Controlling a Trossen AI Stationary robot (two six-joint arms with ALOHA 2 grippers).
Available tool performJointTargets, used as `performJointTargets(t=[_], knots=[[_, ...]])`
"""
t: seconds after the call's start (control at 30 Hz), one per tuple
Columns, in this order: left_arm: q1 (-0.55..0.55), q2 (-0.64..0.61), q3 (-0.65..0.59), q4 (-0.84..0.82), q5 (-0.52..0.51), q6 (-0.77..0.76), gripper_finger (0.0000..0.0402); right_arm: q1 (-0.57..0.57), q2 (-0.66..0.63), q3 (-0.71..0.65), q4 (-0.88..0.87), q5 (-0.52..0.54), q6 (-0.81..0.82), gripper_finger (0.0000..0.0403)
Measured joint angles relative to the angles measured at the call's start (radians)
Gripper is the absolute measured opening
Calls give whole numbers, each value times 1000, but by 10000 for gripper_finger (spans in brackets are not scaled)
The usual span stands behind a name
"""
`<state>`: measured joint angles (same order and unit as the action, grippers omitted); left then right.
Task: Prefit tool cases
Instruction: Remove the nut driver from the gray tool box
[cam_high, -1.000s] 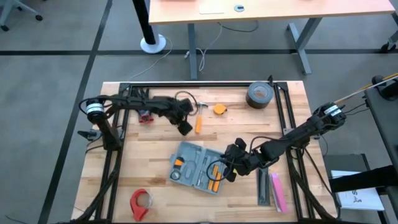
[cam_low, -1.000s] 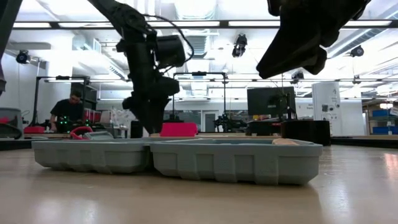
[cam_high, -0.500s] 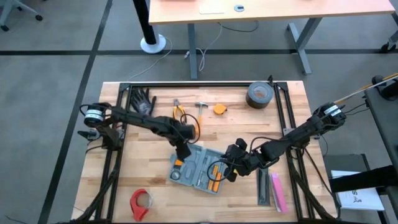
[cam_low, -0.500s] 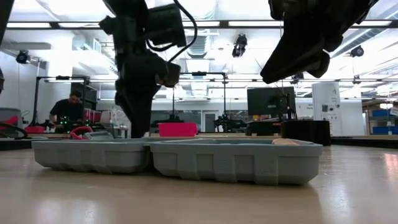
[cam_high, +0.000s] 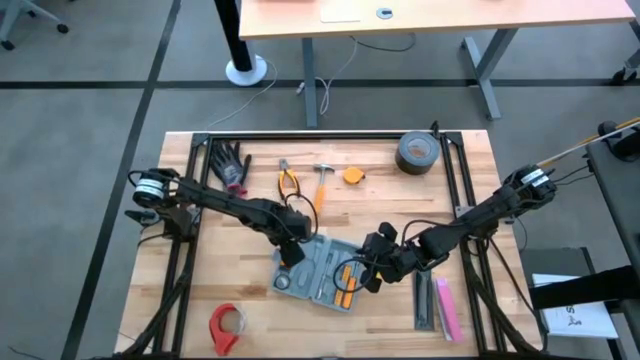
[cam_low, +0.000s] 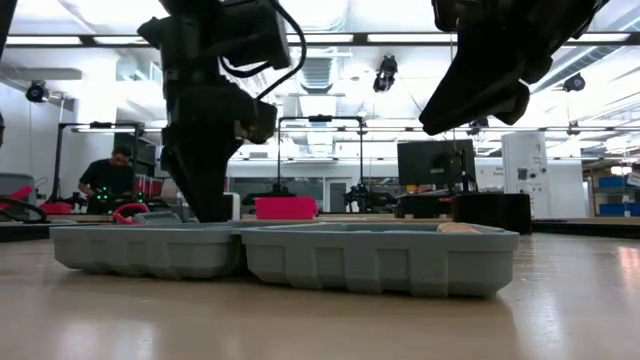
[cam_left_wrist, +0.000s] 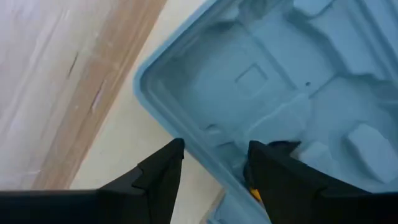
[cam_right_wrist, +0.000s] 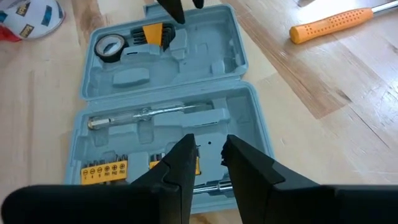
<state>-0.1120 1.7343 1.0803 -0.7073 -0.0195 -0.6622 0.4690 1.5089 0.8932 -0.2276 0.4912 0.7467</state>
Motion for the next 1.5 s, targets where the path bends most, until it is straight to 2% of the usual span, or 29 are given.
performJointTargets(t=[0.1, 0.23, 0.57, 0.8, 1.23, 1.5], knots=[[-3, 1, -13, -12, -68, -2, 184, 0, 0, 0, 0, 0, -2, 73], [-2, 1, -11, -6, -84, -19, 177, 0, 0, 0, 0, 0, -6, 65], [-36, 1, -12, -17, 9, -93, 176, 0, 0, 0, 1, 0, -6, 63], [-102, 1, -12, -19, 21, -157, 170, 0, 0, 0, 0, 0, -6, 73], [-230, 1, -12, -8, 59, -316, 166, 0, 0, 0, 0, -1, -33, 53], [-251, 2, 15, 28, 78, -275, 166, 0, 0, 0, -3, -28, -67, 71]])
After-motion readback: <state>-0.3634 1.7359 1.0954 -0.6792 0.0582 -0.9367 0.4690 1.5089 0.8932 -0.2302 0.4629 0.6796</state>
